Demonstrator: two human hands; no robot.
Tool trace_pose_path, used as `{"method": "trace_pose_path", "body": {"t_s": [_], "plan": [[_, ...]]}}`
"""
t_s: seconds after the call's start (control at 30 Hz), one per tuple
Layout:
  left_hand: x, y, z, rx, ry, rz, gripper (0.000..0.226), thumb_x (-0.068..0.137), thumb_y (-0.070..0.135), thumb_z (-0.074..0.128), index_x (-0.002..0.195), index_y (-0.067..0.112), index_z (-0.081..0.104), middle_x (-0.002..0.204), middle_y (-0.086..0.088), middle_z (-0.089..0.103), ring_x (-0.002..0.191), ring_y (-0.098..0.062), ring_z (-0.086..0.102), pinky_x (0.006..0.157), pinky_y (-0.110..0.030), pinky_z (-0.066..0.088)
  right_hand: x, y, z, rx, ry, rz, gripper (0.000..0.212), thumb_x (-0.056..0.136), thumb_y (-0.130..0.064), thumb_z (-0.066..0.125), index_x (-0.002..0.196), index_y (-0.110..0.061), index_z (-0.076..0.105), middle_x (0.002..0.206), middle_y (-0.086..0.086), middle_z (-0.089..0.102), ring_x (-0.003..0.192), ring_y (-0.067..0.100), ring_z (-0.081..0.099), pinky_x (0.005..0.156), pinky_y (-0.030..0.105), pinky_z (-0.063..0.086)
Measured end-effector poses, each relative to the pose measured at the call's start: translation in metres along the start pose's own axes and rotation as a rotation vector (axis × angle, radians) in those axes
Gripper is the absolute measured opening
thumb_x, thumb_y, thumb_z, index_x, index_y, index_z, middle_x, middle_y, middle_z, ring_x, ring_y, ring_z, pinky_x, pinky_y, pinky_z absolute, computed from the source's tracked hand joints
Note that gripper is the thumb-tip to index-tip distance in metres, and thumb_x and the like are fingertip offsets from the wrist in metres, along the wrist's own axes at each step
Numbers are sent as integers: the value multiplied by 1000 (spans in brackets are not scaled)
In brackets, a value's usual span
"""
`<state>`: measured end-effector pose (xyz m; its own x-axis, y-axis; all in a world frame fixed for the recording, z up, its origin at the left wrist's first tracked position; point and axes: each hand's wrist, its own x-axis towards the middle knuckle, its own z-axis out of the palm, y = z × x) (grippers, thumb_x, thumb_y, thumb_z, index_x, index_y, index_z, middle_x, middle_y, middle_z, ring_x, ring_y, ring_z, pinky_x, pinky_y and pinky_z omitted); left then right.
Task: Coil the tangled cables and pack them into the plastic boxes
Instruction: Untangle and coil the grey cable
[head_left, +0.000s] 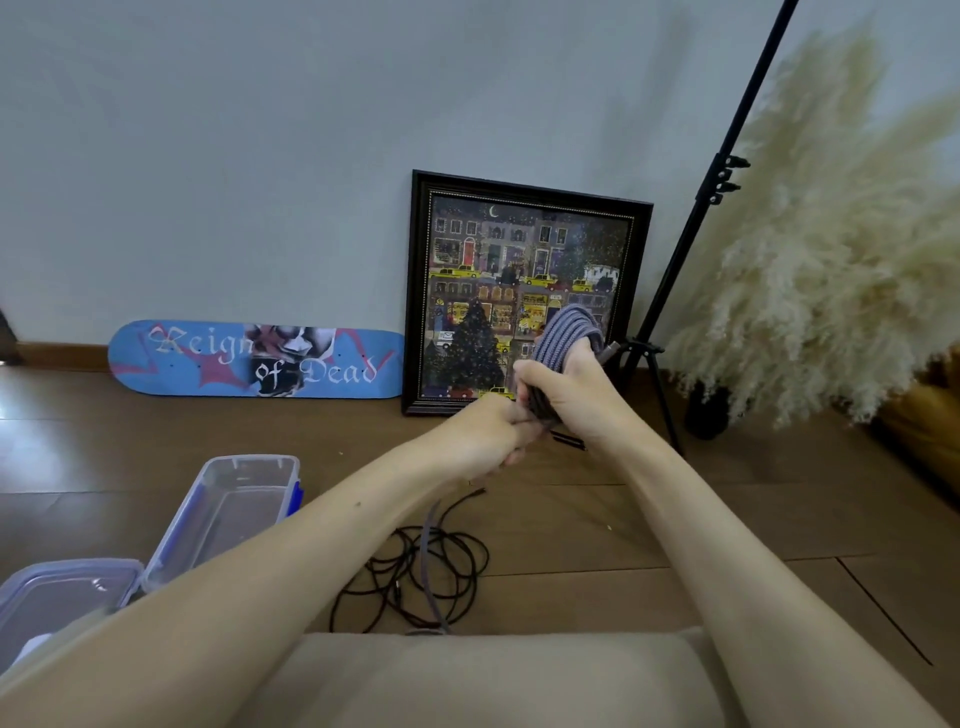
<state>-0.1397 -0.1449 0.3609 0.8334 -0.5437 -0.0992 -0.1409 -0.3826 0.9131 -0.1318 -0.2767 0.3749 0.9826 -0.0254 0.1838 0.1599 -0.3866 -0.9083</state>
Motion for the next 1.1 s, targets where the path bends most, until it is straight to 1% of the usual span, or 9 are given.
{"method": "trace_pose_path", "body": {"t_s": [0.13, 0.2, 0.3, 0.43, 0.57, 0.7, 0.8, 0.97, 1.1], "plan": [[1, -3, -7, 110, 51, 15, 33, 98, 22, 49, 79, -2, 62, 51, -5, 39, 28, -4, 26, 33, -15, 22, 3, 2, 6, -94, -13, 34, 24, 93, -11, 56, 104, -8, 35, 66, 5, 54, 47, 6, 50, 49, 23, 44], [2, -4, -14, 160, 70, 49, 40, 95, 25, 55, 65, -1, 63, 49, -5, 42, 30, -6, 29, 36, -15, 25, 4, 5, 6, -226, 26, 37, 28, 94, -15, 55, 108, -11, 32, 74, 13, 53, 55, 12, 51, 50, 32, 42], [1, -3, -28, 224, 97, 97, 37, 91, 26, 62, 55, 20, 65, 44, 5, 45, 36, -5, 33, 42, -15, 30, 5, 11, 0, -433, 1, 103, 63, 94, -27, 56, 140, -4, 18, 89, 18, 63, 77, 31, 63, 66, 46, 47], [3, -5, -41, 306, 159, 139, 24, 81, 37, 71, 60, 25, 69, 46, 9, 52, 48, -6, 44, 55, -23, 35, 1, 11, -2, -283, -277, 83, 39, 99, -46, 43, 106, -7, 43, 54, 9, 58, 46, 19, 52, 61, 39, 46], [3, -3, -51, 329, 200, 207, 24, 61, 53, 77, 60, 30, 71, 65, -6, 66, 63, -15, 52, 62, -34, 38, -8, 0, 9, -274, -439, 118, 95, 87, -71, 3, 86, 9, 54, 44, 10, 46, 36, 17, 42, 60, 25, 44], [-3, 4, -61, 218, 192, 244, 22, 67, 39, 82, 64, 20, 72, 59, -3, 59, 60, -7, 48, 60, -23, 36, -14, -7, 5, -208, -507, 167, 91, 79, -77, -4, 81, -4, 51, 41, 6, 39, 33, 16, 34, 40, 22, 34], [-4, 6, -67, 133, 171, 236, 16, 74, 26, 78, 70, 12, 72, 58, 2, 56, 55, -3, 44, 53, -10, 33, -15, -5, 2, -82, -597, 224, 87, 80, -78, 3, 79, -5, 50, 39, 4, 34, 30, 16, 29, 38, 22, 29], [-6, 1, -71, -107, 166, 203, 16, 80, 17, 71, 87, 3, 72, 73, -3, 67, 57, 2, 55, 55, -8, 40, -17, -11, -4, 113, -653, 220, 60, 89, -64, 34, 73, -8, 46, 39, 5, 27, 27, 14, 23, 33, 19, 26], [-3, -5, -66, -237, 218, 94, 35, 65, 38, 72, 85, 9, 72, 64, 6, 61, 55, -4, 45, 55, -16, 31, -19, -11, -10, 263, -704, 256, 53, 84, -64, 47, 70, -13, 45, 35, 1, 27, 26, 13, 22, 37, 22, 28]]}}
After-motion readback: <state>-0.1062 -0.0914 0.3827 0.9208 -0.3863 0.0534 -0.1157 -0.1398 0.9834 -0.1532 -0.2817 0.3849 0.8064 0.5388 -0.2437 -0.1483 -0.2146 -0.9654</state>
